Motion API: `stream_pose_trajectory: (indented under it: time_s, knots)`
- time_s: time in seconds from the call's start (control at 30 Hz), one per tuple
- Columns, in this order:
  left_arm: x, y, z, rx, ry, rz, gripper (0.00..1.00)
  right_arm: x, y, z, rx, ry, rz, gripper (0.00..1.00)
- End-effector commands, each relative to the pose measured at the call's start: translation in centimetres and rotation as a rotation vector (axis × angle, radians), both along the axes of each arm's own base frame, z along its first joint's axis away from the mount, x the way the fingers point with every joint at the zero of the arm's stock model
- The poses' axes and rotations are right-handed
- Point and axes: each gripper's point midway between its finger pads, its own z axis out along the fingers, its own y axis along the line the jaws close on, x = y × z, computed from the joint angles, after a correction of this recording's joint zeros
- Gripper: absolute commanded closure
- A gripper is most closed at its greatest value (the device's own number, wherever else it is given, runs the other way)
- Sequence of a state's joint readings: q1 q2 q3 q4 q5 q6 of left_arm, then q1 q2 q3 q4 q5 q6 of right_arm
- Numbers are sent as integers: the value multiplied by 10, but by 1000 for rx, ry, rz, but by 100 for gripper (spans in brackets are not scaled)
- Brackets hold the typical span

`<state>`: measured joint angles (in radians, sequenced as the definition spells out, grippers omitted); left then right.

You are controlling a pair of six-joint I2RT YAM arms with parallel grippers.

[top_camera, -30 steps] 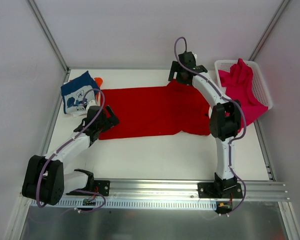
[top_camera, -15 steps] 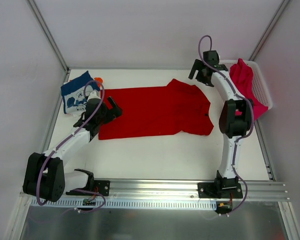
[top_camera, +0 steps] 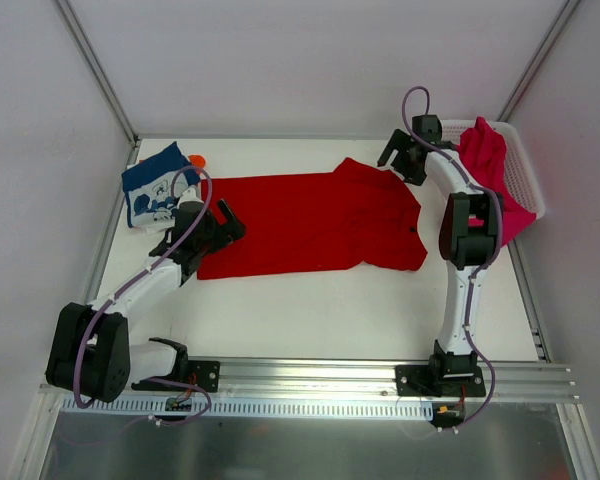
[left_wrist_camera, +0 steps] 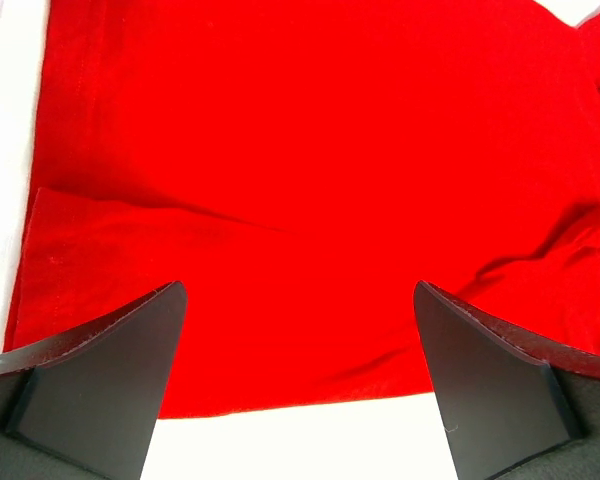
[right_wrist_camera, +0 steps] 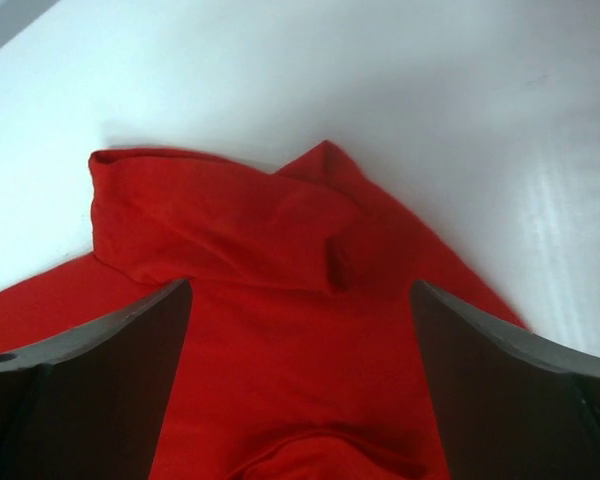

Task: Fold and stack the t-shirts
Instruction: Grap the side of the flattened tshirt furthest away from the robot with both arms

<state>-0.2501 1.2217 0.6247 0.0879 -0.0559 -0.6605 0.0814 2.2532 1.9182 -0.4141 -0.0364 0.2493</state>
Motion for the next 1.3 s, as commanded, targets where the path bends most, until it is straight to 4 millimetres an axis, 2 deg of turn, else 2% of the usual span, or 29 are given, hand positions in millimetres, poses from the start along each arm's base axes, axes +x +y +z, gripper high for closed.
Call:
stream_pose_trajectory:
  time_s: [0.0,0.27,0.57,0.9,1.0,1.03,1.1,1.13,1.27]
  knots:
    - [2,-7,-1,11,-9,-33,1,12,25,4,72,-37,30,6]
    - [4,-7,-5,29,-1,-40,1,14,34,-18,94,-13,18,7]
    - [1,-6,-15,41,25,-42,1,19,47,-26,84,-14,48,15]
    - [2,-8,-23,38,41,-46,1,31,44,-7,51,-66,57,19]
    - [3,-9,-26,38,46,-49,1,34,45,0,48,-80,60,25]
    - [4,-9,-25,37,45,-49,1,35,45,2,48,-85,60,31]
    - [4,-10,-26,37,46,-54,1,37,45,3,50,-86,63,38]
    - [4,-10,-27,37,49,-54,1,37,46,4,51,-88,64,51]
    - [5,-10,-30,38,54,-55,1,38,46,-1,50,-77,70,71]
